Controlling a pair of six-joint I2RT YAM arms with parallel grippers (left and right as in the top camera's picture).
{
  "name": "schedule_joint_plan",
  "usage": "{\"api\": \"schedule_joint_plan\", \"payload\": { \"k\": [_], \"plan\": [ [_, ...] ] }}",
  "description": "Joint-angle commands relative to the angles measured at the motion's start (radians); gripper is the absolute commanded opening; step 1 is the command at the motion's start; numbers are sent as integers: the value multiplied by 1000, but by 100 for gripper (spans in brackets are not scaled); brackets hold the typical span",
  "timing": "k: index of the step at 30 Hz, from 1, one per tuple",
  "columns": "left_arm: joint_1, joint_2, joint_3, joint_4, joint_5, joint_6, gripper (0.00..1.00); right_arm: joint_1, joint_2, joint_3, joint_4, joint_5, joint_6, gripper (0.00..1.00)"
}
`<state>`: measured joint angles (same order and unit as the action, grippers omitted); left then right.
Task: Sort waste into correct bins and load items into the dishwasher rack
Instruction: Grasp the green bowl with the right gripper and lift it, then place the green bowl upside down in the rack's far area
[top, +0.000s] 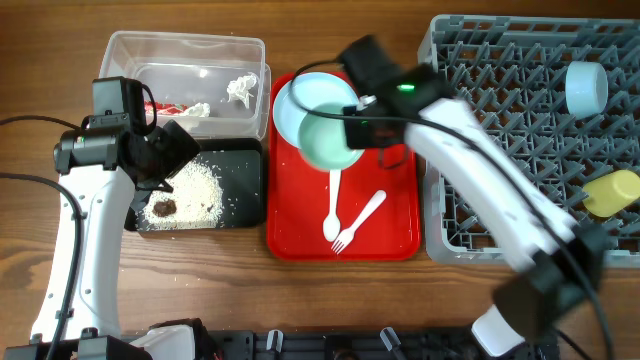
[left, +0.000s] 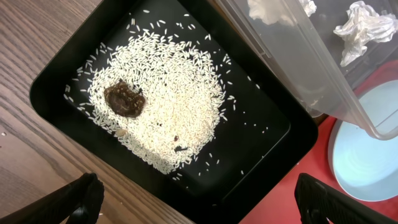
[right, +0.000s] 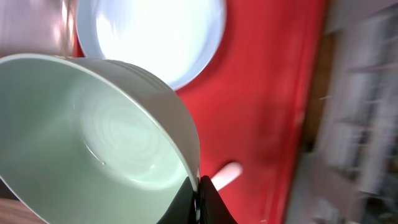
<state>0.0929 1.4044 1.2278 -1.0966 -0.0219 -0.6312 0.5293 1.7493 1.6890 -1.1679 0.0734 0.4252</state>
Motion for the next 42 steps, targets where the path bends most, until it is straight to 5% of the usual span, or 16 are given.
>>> {"api": "schedule_joint_plan", "payload": {
  "k": [1,31,38,42],
  "plan": [
    [5,-1,0,0,-13,-13,100,-58,-80,5,-16,69,-11,4],
    [5,-1,0,0,-13,-13,100,-243,-111,5,-70,153,-64,4],
    [5,-1,0,0,-13,-13,100,-475,-110,5,123,418,-149,4],
    [5,-1,0,0,-13,-13,100,-579,-105,5,331,594,-323,4]
  ]
}}
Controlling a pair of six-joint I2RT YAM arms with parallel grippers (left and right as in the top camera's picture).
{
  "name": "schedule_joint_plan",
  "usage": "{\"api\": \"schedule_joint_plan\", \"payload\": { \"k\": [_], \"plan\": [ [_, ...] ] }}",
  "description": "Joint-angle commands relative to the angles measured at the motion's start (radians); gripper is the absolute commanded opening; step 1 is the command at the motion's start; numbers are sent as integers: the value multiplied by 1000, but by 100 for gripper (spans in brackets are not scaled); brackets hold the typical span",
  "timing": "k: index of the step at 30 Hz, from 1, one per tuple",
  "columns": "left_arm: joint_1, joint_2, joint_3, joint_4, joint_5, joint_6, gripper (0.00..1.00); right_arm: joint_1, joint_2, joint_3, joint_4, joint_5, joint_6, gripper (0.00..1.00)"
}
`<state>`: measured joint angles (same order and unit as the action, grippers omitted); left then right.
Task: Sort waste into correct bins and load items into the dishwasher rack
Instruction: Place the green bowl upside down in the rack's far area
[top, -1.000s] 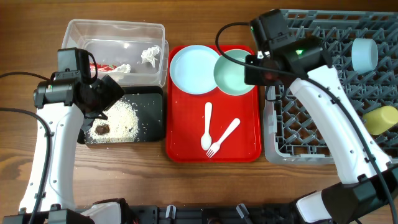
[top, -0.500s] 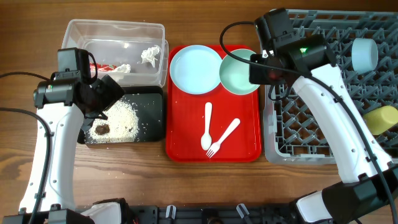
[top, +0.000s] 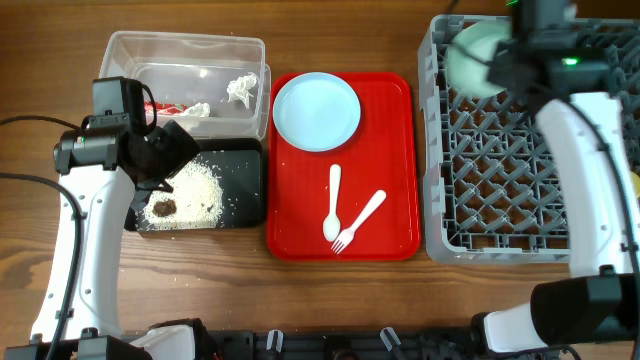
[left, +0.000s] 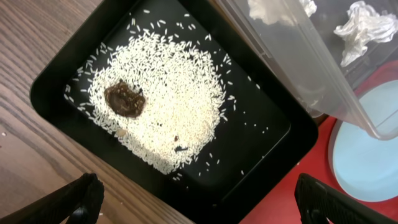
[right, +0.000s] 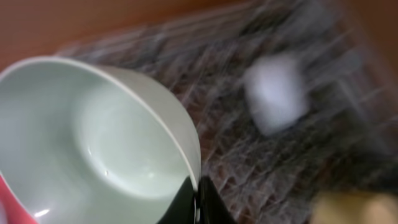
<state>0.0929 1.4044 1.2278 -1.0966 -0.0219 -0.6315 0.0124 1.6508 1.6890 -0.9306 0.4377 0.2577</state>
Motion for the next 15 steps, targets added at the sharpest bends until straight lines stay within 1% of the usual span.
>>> {"api": "schedule_joint_plan", "payload": {
  "k": [1,4,8,10,12,15],
  "plan": [
    [5,-1,0,0,-13,-13,100,-79,-4,5,135,271,-191,4],
    [5,-1,0,0,-13,-13,100,-108,15,5,234,396,-288,4],
    [5,-1,0,0,-13,-13,100,-133,65,5,315,624,-285,4],
    [5,-1,0,0,-13,-13,100,-139,95,5,336,672,-298,4],
    [5,-1,0,-1,-13,-12,100,-142,135,5,362,700,-341,4],
    [5,-1,0,-1,-13,-12,100,-142,210,5,393,715,-381,4]
  ]
}}
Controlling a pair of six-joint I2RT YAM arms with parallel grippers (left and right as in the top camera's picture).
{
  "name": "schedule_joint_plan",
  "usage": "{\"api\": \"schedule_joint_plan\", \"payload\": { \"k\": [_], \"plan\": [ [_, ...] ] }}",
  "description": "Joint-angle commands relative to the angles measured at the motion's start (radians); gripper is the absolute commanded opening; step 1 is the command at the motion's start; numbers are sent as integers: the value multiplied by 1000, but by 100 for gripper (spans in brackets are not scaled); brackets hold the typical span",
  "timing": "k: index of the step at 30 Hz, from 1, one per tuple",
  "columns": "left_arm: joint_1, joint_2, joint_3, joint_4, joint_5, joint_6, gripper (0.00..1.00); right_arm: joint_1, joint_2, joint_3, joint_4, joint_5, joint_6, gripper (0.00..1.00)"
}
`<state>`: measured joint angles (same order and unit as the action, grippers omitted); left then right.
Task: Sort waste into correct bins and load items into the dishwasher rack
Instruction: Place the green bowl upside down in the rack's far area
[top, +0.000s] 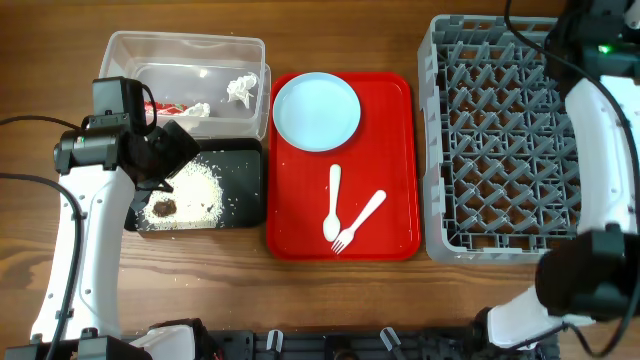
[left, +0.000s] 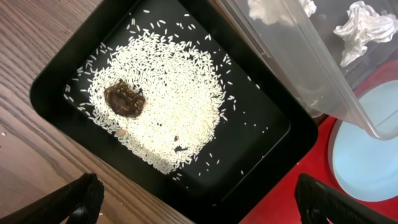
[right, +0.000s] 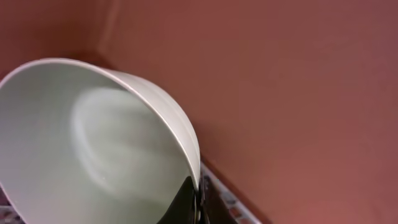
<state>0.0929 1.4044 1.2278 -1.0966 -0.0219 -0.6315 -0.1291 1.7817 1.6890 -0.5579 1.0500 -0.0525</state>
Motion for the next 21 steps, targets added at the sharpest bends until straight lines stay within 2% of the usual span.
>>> {"api": "schedule_joint_plan", "payload": {
  "k": [1,10,21],
  "plan": [
    [5,-1,0,-1,-13,-12,100,1,101,5,24,103,-72,4],
    [5,-1,0,-13,-13,-13,100,44,244,5,45,81,-70,4],
    [5,-1,0,-15,13,-13,100,132,329,4,26,48,-41,4]
  ]
}}
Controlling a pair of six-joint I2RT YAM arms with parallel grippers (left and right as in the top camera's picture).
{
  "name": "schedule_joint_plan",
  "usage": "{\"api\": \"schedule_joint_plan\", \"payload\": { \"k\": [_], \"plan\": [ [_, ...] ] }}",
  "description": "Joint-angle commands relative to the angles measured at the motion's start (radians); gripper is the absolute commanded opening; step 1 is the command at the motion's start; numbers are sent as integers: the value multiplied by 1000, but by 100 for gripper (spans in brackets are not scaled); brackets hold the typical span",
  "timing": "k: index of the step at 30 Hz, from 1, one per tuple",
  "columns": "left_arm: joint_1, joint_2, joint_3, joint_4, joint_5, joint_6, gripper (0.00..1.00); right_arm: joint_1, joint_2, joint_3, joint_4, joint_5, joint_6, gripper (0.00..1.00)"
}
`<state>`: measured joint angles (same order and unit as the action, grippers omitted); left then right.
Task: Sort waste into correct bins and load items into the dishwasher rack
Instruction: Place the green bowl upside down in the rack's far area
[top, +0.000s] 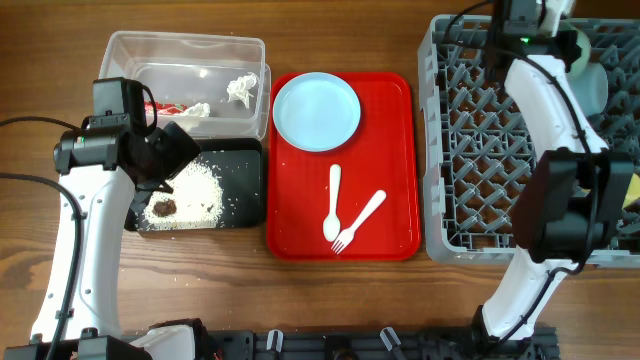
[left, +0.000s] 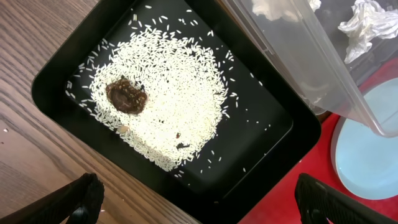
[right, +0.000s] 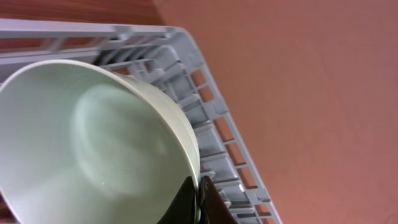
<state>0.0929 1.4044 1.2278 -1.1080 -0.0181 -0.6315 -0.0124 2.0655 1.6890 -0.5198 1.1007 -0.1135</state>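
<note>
My right gripper (right: 198, 202) is shut on the rim of a pale green bowl (right: 93, 143), held tilted over the far right corner of the grey dishwasher rack (top: 490, 150); overhead only a sliver of the bowl (top: 578, 45) shows. A light blue plate (top: 317, 111), a white spoon (top: 332, 205) and a white fork (top: 360, 222) lie on the red tray (top: 390, 120). My left gripper (left: 199, 205) hangs open above the black tray (left: 273, 143) of rice with a brown lump (left: 126, 96).
A clear bin (top: 190, 60) with crumpled paper and a red wrapper stands behind the black tray. In the rack's right side lie a light blue cup (top: 595, 88) and a yellow item (top: 627, 185), partly hidden by my right arm.
My right gripper, still shut on the bowl, has swung from beyond the rack's far right corner to over the rack's far edge. The left arm has barely moved.
The bowl was first held over the red tray beside the plate. Then it was over the rack's far left part, then past the far right corner, and now it is above the rack's far edge. My left gripper stayed open over the rice tray.
</note>
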Motion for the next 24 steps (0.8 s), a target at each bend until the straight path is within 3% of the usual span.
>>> {"api": "schedule_joint_plan", "payload": {
  "k": [1,9,16,17,18,20,24],
  "plan": [
    [5,-1,0,-4,10,-13,100,21,53,4,-18,-2,31,4],
    [5,-1,0,-4,10,-12,100,105,58,4,-136,-74,103,4],
    [5,-1,0,-4,10,-12,100,157,52,4,-418,-195,324,5],
    [5,-1,0,-4,10,-12,100,155,46,5,-439,-220,327,11],
    [5,-1,0,-4,10,-12,100,150,33,5,-452,-248,326,23],
    [5,-1,0,-4,10,-12,100,138,-14,16,-476,-315,321,36],
    [5,-1,0,-4,10,-6,100,137,-119,42,-475,-443,182,47]
  ]
}}
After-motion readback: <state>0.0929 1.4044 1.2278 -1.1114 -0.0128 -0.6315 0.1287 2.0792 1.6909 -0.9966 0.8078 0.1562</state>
